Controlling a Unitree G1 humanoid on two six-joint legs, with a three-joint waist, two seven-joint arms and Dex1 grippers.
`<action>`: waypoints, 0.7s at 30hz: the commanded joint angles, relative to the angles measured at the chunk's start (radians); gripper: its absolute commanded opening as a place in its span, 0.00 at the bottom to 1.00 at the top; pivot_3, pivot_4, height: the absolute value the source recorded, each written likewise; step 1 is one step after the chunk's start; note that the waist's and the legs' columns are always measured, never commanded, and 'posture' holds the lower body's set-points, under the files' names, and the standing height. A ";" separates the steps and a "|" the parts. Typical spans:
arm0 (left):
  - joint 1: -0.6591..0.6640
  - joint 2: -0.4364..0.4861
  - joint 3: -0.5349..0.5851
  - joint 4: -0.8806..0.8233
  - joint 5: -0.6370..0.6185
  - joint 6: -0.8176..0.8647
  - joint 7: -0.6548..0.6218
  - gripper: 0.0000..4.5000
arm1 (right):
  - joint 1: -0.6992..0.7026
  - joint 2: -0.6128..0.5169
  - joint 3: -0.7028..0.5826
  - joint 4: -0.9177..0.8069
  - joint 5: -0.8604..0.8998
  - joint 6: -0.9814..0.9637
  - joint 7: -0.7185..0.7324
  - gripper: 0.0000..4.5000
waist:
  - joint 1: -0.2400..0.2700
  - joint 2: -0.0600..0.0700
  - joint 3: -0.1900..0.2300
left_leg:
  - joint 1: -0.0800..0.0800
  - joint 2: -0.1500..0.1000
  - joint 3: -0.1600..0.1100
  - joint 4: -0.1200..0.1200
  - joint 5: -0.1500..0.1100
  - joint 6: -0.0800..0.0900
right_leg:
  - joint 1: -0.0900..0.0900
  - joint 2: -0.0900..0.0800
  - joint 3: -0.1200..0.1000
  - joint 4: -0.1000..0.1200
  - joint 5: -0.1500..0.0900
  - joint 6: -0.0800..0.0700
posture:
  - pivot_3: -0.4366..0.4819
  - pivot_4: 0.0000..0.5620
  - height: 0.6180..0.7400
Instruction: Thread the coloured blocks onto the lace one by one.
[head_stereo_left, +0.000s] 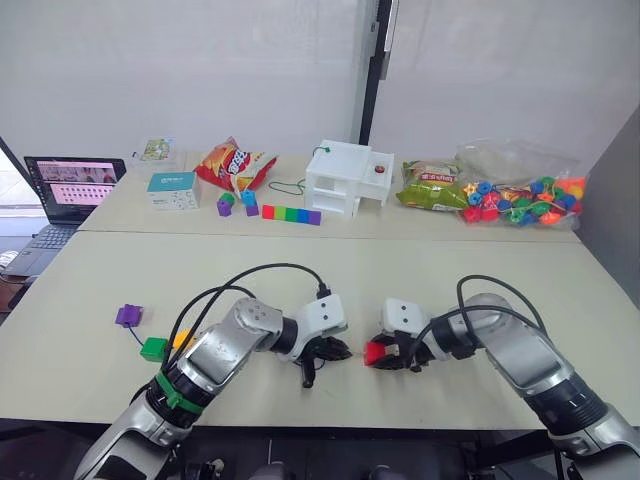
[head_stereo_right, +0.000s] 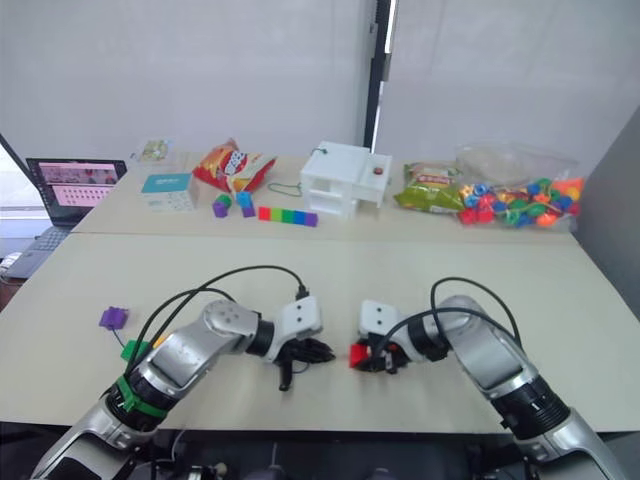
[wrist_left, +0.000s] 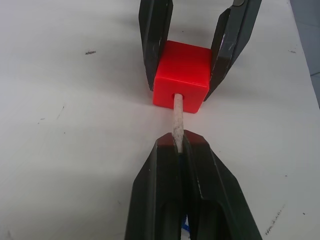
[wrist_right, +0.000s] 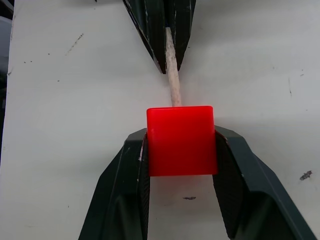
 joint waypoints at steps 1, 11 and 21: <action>-0.022 -0.081 0.008 -0.041 -0.035 -0.060 0.013 0.00 | -0.008 0.062 0.023 -0.020 0.026 0.002 -0.019 0.27 | 0.001 0.000 0.000 | 0.000 0.000 0.000 0.000 0.000 0.000 | 0.001 0.000 0.000 0.000 0.000 0.000 | 0.48 0.27 1.00; 0.115 -0.047 0.119 -0.071 -0.045 -0.070 0.038 0.00 | 0.016 0.081 -0.024 -0.018 0.039 0.028 -0.040 0.27 | -0.022 0.000 0.000 | 0.001 0.001 -0.001 -0.001 0.000 0.000 | 0.000 0.001 0.000 0.001 0.000 0.000 | 0.48 0.27 1.00; 0.115 -0.074 0.095 -0.077 -0.039 -0.086 0.052 0.00 | -0.005 0.042 0.038 -0.062 0.017 0.015 0.007 0.27 | -0.020 0.000 0.000 | -0.002 0.001 -0.001 -0.002 0.000 0.000 | -0.006 0.000 0.001 0.002 0.000 0.000 | 0.48 0.27 1.00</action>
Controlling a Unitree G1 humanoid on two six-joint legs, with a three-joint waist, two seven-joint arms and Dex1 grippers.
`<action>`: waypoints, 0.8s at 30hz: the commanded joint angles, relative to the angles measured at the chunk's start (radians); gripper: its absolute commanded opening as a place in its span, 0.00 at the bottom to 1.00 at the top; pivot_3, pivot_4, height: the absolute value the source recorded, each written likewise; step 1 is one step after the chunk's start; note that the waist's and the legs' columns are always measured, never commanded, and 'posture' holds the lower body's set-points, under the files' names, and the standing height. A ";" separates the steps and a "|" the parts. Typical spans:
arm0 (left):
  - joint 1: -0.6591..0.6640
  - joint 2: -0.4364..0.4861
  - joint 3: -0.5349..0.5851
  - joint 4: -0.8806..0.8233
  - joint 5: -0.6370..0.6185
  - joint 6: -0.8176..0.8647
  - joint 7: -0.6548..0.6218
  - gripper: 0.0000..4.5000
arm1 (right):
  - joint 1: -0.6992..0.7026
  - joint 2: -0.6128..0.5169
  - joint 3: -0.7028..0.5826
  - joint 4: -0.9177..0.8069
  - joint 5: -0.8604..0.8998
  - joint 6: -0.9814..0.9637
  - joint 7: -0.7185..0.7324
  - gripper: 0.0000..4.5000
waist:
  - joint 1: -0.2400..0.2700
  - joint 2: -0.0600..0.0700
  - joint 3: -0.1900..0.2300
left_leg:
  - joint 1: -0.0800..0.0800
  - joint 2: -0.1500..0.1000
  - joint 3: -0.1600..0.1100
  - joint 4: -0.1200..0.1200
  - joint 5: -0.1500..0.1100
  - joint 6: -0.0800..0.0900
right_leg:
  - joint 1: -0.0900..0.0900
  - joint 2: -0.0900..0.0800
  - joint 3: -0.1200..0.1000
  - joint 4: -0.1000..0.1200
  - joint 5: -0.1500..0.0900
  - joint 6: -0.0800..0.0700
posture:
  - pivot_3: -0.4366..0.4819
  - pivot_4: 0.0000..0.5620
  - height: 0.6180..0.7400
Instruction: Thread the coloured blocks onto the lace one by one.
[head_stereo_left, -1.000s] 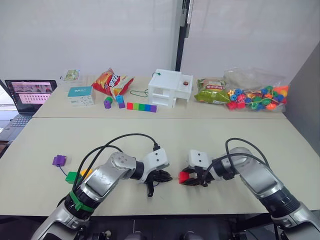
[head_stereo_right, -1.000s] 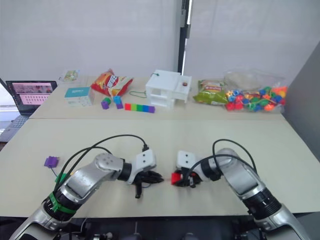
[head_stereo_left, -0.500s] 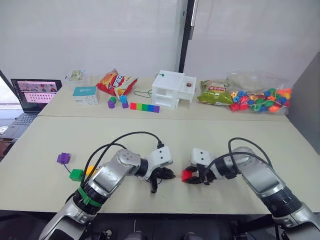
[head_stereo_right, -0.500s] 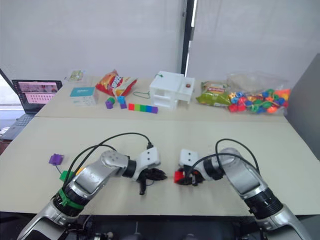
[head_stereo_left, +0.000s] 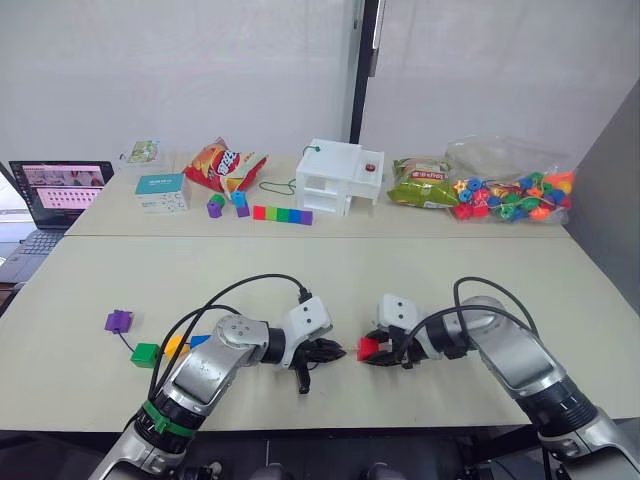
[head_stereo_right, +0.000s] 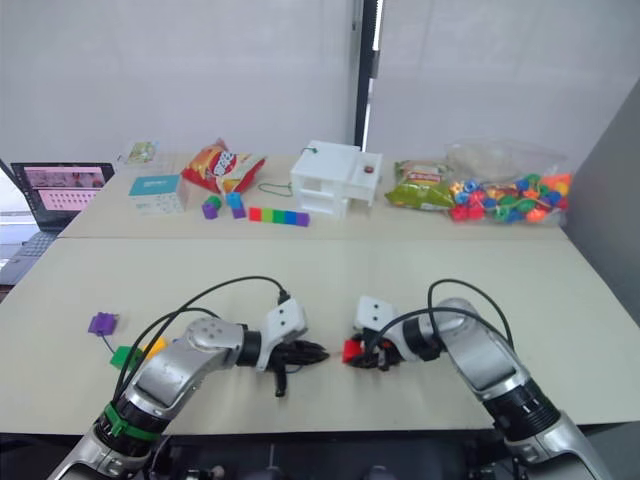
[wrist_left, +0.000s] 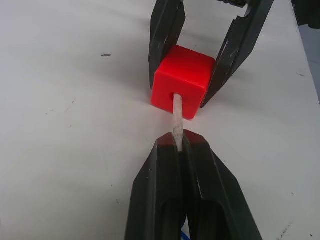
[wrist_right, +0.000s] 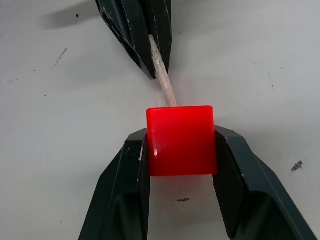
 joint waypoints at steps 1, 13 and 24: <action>-0.052 -0.052 -0.031 -0.031 -0.017 -0.043 0.000 0.00 | -0.014 0.006 0.074 -0.062 0.005 -0.018 0.049 0.27 | 0.005 0.000 0.000 | -0.001 0.000 0.000 0.000 0.000 0.000 | 0.000 0.000 0.000 0.000 0.000 0.000 | 0.48 0.27 1.00; -0.110 -0.087 -0.092 0.019 0.014 -0.073 -0.033 0.00 | -0.042 0.044 0.100 -0.062 -0.018 -0.018 0.050 0.27 | 0.010 0.000 0.000 | -0.003 -0.001 0.000 0.001 0.000 0.000 | -0.001 0.000 -0.001 -0.001 0.000 0.000 | 0.48 0.27 1.00; -0.106 -0.074 -0.063 -0.017 0.016 -0.050 -0.050 0.00 | -0.019 0.043 0.094 -0.067 -0.031 0.003 0.049 0.27 | 0.011 0.000 0.000 | 0.001 -0.001 0.000 0.002 0.000 0.000 | 0.004 0.000 -0.001 -0.001 0.000 0.000 | 0.48 0.27 1.00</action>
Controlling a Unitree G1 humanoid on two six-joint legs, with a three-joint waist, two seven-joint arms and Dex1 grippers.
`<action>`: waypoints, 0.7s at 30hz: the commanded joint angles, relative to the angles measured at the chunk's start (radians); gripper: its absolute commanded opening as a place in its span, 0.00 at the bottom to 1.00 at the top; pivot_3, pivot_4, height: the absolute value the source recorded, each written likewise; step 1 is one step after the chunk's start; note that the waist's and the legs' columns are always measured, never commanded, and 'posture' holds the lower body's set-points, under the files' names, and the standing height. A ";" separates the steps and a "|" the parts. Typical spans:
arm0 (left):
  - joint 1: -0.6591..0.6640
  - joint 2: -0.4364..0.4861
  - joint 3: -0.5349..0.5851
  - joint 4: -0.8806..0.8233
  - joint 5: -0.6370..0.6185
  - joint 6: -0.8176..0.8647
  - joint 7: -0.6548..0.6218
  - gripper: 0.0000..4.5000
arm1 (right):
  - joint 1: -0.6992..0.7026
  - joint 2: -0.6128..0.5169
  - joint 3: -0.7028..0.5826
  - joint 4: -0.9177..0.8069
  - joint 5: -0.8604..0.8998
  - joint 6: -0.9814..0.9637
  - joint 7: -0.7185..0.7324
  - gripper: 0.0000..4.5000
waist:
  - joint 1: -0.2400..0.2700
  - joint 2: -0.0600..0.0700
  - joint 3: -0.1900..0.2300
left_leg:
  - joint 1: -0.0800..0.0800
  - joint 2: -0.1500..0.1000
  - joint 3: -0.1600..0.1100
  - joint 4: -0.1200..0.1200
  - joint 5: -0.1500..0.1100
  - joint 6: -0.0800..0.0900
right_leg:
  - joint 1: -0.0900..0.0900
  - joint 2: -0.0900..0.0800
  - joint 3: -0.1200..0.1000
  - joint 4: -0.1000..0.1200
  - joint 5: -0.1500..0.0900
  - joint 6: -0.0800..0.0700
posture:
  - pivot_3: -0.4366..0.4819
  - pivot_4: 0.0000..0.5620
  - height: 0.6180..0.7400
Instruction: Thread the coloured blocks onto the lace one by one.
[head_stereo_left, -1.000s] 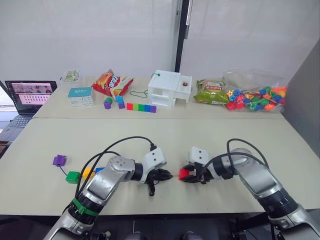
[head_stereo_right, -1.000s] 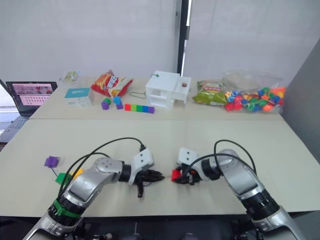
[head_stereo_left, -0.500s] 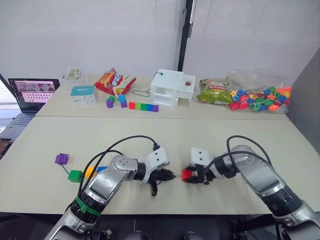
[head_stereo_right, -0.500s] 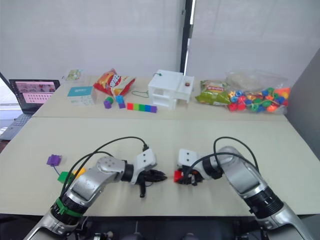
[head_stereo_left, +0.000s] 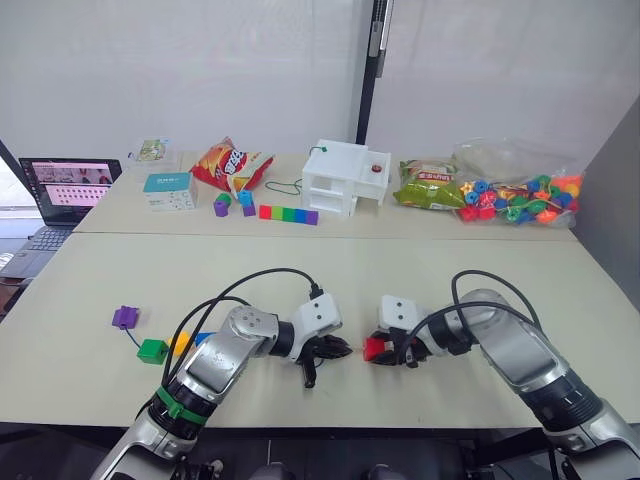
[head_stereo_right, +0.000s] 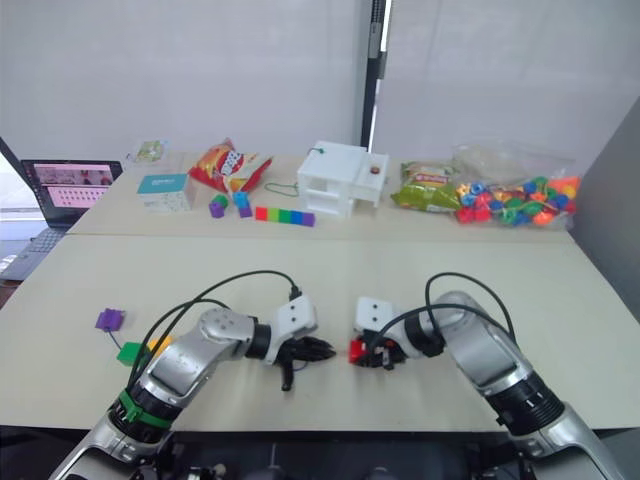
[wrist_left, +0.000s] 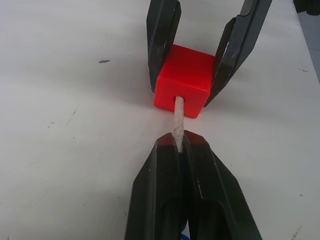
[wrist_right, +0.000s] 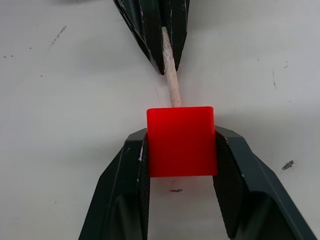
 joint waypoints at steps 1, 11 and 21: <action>-0.031 -0.036 -0.017 -0.085 -0.035 -0.030 -0.006 0.00 | 0.012 0.053 0.061 -0.048 0.035 -0.019 0.011 0.27 | -0.001 0.000 0.000 | 0.000 0.000 0.000 0.000 0.000 0.000 | 0.000 0.000 0.000 0.000 0.000 0.000 | 0.48 0.27 1.00; -0.050 -0.062 0.031 -0.174 -0.082 0.044 0.034 0.00 | 0.010 0.048 0.062 -0.044 0.034 0.021 0.014 0.27 | -0.008 0.000 0.000 | -0.002 0.000 0.000 0.000 0.000 0.000 | -0.004 0.000 0.000 0.001 0.000 0.000 | 0.48 0.27 1.00; 0.001 -0.015 -0.017 -0.096 -0.021 -0.019 0.024 0.00 | 0.004 0.046 0.054 -0.049 0.038 0.025 0.018 0.27 | -0.008 0.000 0.000 | -0.002 0.000 0.000 0.000 0.000 0.000 | -0.004 0.000 0.000 0.001 0.000 0.000 | 0.48 0.27 1.00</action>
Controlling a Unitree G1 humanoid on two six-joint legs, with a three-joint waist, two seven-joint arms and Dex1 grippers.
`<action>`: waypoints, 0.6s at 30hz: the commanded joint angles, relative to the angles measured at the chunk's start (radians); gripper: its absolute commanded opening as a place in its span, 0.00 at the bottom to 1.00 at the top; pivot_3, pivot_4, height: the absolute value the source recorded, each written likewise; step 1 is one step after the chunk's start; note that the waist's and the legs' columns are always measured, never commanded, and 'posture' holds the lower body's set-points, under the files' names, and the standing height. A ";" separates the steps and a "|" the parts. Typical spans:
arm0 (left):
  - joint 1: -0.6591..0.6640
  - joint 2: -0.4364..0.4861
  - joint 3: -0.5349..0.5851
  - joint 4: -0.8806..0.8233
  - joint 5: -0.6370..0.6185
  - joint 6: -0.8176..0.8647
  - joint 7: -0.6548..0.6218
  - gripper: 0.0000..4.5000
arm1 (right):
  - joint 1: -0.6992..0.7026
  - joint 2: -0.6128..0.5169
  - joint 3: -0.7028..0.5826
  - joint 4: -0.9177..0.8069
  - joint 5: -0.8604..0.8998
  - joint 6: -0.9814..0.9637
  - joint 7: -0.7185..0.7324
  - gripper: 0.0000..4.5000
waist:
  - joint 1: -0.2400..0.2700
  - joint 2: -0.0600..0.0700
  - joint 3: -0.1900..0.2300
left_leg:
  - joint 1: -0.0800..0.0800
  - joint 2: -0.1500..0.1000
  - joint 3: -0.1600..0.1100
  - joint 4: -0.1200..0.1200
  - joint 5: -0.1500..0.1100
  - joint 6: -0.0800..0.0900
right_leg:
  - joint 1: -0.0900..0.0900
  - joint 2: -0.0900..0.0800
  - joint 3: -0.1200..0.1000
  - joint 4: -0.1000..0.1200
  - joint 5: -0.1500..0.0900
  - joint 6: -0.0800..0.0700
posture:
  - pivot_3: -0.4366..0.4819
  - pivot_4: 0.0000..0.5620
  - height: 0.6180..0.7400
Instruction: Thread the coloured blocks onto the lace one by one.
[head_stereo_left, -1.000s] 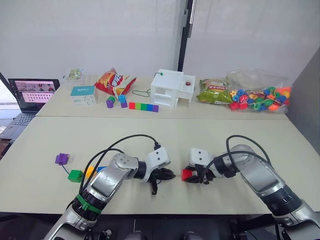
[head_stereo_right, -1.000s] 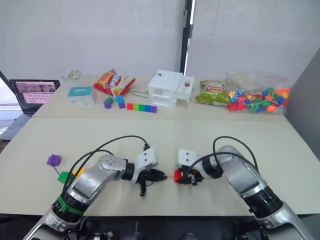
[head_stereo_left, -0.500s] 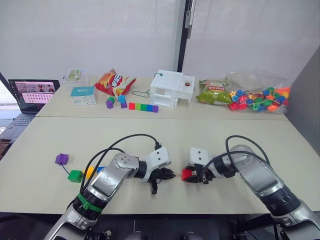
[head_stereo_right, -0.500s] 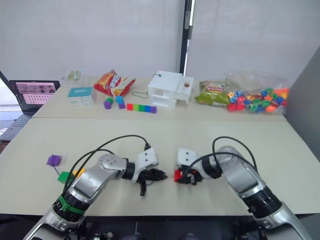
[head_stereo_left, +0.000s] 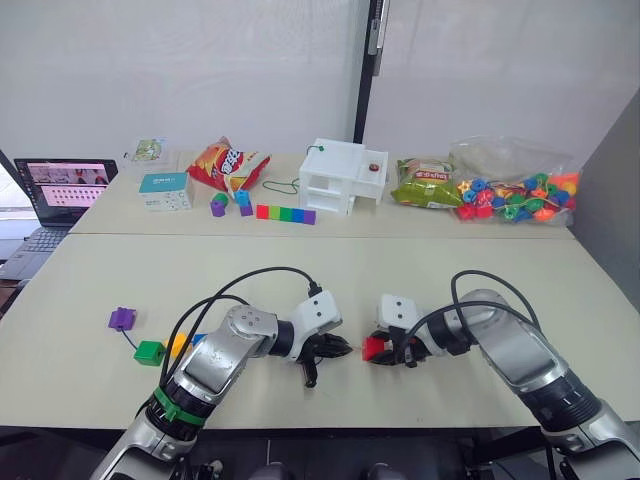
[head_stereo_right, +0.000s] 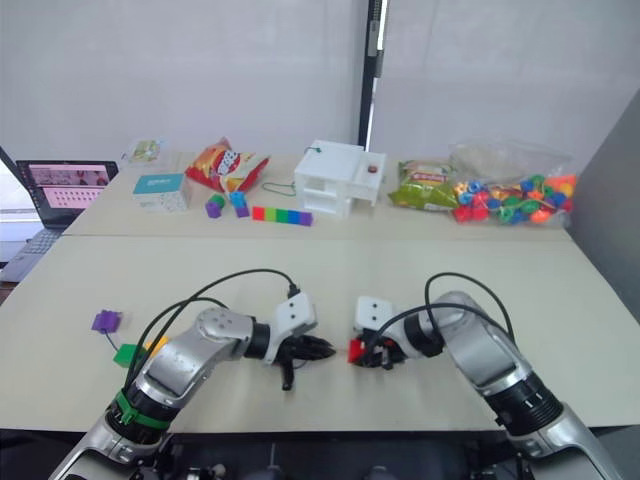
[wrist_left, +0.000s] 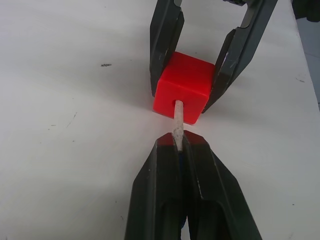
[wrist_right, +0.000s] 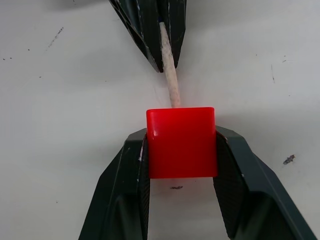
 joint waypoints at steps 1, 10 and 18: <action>0.001 -0.015 -0.049 -0.024 0.008 -0.104 -0.003 0.00 | 0.003 0.041 0.057 -0.045 0.039 0.004 0.017 0.27 | -0.001 0.000 0.000 | 0.000 0.000 0.000 0.000 0.000 0.000 | 0.000 0.000 0.000 0.000 0.000 0.000 | 0.48 0.27 1.00; -0.003 -0.022 -0.077 0.008 0.033 -0.147 -0.008 0.00 | 0.001 0.045 0.050 -0.056 0.046 0.019 0.015 0.27 | 0.001 0.000 0.000 | 0.002 0.000 0.000 0.000 0.000 0.000 | 0.002 0.000 0.000 0.000 0.000 0.000 | 0.48 0.27 1.00; -0.014 -0.041 -0.062 0.006 0.013 -0.125 -0.008 0.00 | 0.010 0.040 0.053 -0.067 0.047 0.030 0.017 0.27 | 0.002 0.000 0.000 | 0.002 0.000 0.000 0.000 0.000 0.000 | 0.002 0.000 0.000 0.000 0.000 0.000 | 0.48 0.27 1.00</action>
